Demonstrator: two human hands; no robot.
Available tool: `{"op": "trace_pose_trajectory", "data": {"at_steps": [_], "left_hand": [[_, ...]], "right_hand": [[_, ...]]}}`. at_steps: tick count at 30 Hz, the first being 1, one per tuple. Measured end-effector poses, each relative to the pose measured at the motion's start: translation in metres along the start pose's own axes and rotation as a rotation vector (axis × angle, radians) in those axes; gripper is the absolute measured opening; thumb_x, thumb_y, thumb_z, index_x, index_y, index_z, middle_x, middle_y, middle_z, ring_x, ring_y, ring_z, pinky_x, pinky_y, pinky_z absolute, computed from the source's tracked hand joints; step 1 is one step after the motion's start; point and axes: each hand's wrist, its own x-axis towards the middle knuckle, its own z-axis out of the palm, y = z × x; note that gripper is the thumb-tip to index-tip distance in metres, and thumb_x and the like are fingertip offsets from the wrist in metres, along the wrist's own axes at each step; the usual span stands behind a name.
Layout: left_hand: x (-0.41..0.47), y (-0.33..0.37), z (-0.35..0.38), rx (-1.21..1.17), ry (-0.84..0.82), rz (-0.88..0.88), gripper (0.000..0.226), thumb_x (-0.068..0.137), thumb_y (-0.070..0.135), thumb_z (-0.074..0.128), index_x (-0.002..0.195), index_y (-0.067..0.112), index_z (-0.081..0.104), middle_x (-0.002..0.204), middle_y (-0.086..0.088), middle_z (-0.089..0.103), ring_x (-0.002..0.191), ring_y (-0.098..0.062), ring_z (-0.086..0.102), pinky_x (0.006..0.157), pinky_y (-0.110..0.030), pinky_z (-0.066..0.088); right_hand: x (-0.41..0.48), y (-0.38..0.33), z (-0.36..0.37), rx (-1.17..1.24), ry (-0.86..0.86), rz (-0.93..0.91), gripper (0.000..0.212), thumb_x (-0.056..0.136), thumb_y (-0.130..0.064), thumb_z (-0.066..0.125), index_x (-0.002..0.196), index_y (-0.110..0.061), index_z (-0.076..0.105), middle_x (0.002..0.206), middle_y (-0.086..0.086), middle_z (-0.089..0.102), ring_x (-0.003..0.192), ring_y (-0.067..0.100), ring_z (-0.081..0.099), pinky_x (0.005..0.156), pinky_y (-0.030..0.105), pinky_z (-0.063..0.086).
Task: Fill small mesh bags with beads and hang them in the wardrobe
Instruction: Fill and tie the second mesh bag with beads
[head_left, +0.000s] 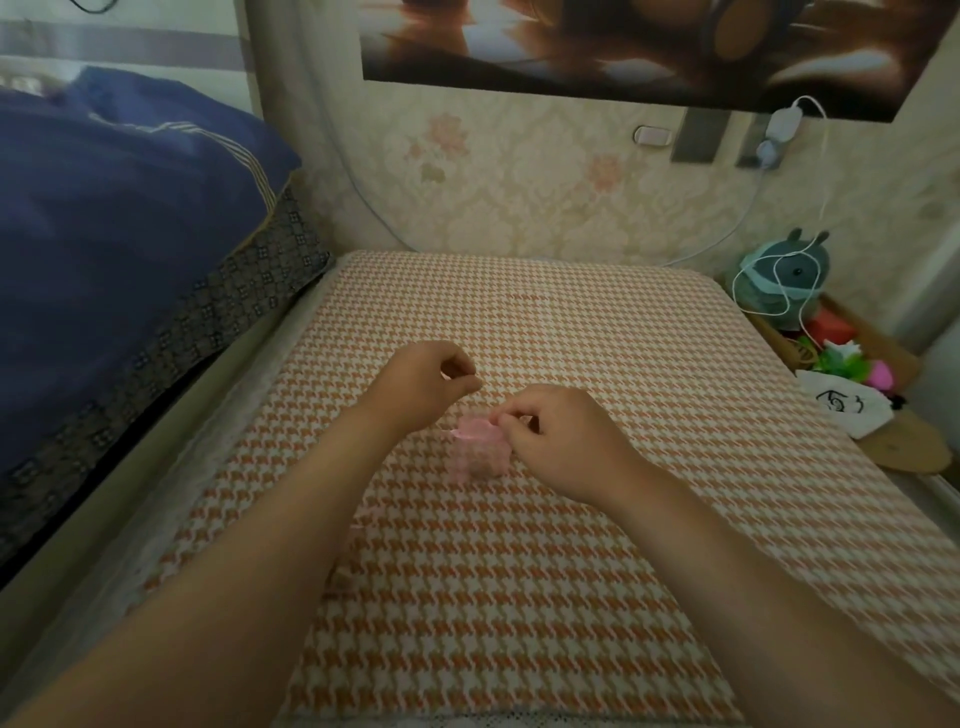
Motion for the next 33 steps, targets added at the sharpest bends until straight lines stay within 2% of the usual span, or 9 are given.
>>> {"op": "trace_pose_trajectory", "data": {"at_steps": [6,10,13,17,19,24,28,30,33], "left_hand": [[-0.035,0.036,-0.028,-0.071,0.045,0.055,0.016,0.082,0.032,0.078,0.096,0.028,0.069,0.082,0.017,0.067,0.075,0.002,0.061,0.065,-0.008,0.045],[-0.055,0.042,-0.028,0.053,-0.026,0.043,0.011,0.084,0.033,0.076,0.094,0.03,0.073,0.08,0.022,0.065,0.077,0.005,0.06,0.066,-0.008,0.044],[-0.059,0.044,-0.022,0.133,-0.039,0.029,0.012,0.086,0.037,0.072,0.097,0.033,0.073,0.079,0.024,0.063,0.08,0.002,0.061,0.073,-0.021,0.051],[-0.06,0.049,-0.016,0.131,-0.072,0.026,0.017,0.085,0.043,0.071,0.098,0.032,0.072,0.088,0.021,0.066,0.082,0.0,0.062,0.074,-0.028,0.055],[-0.061,0.051,-0.015,0.155,-0.082,0.035,0.021,0.085,0.047,0.07,0.098,0.031,0.072,0.095,0.018,0.067,0.079,0.002,0.061,0.073,-0.028,0.054],[-0.072,0.053,-0.014,0.157,-0.116,-0.03,0.014,0.086,0.039,0.07,0.098,0.04,0.065,0.094,0.02,0.068,0.074,0.009,0.059,0.065,-0.023,0.05],[-0.082,0.056,-0.018,0.045,-0.075,-0.066,0.018,0.085,0.021,0.072,0.086,0.034,0.06,0.088,0.015,0.068,0.077,-0.004,0.065,0.067,-0.029,0.056],[-0.088,0.057,-0.02,0.034,-0.071,-0.081,0.018,0.086,0.012,0.07,0.084,0.03,0.072,0.089,0.012,0.071,0.08,-0.008,0.066,0.071,-0.023,0.055],[-0.095,0.059,-0.022,0.102,-0.055,-0.15,0.023,0.089,0.008,0.063,0.094,0.024,0.08,0.092,0.009,0.073,0.08,-0.005,0.065,0.072,-0.019,0.053]], "right_hand": [[-0.006,-0.007,-0.006,-0.074,-0.079,0.032,0.031,0.098,-0.03,0.052,0.12,-0.025,0.073,0.125,-0.008,0.068,0.107,0.013,0.065,0.094,0.037,0.054],[-0.011,-0.01,-0.011,-0.076,-0.099,0.046,0.033,0.095,-0.027,0.052,0.122,-0.026,0.072,0.129,-0.007,0.068,0.115,0.014,0.063,0.099,0.035,0.052],[-0.014,-0.011,-0.012,-0.08,-0.1,0.048,0.034,0.094,-0.026,0.052,0.122,-0.026,0.072,0.127,-0.008,0.068,0.113,0.013,0.063,0.097,0.034,0.053],[-0.017,-0.011,-0.013,-0.07,-0.1,0.044,0.031,0.093,-0.025,0.052,0.114,-0.026,0.075,0.109,-0.005,0.072,0.095,0.015,0.067,0.084,0.04,0.058],[-0.016,-0.009,-0.013,-0.075,-0.103,0.044,0.029,0.093,-0.024,0.052,0.111,-0.025,0.075,0.107,-0.004,0.072,0.095,0.017,0.067,0.082,0.042,0.058],[-0.016,-0.006,-0.015,-0.048,-0.132,0.042,0.035,0.093,-0.037,0.057,0.123,-0.025,0.071,0.125,-0.007,0.069,0.111,0.013,0.065,0.095,0.036,0.054],[-0.019,-0.007,-0.019,0.015,-0.115,0.022,0.032,0.094,-0.032,0.058,0.122,-0.025,0.072,0.125,-0.008,0.069,0.109,0.011,0.065,0.097,0.036,0.054],[-0.021,-0.006,-0.022,0.115,-0.118,0.022,0.03,0.093,-0.027,0.062,0.12,-0.025,0.074,0.124,-0.009,0.07,0.108,0.006,0.064,0.096,0.03,0.053],[-0.022,-0.004,-0.026,0.218,-0.095,0.027,0.032,0.094,-0.012,0.057,0.115,-0.028,0.076,0.119,-0.013,0.071,0.088,-0.008,0.066,0.071,0.01,0.048]]}}
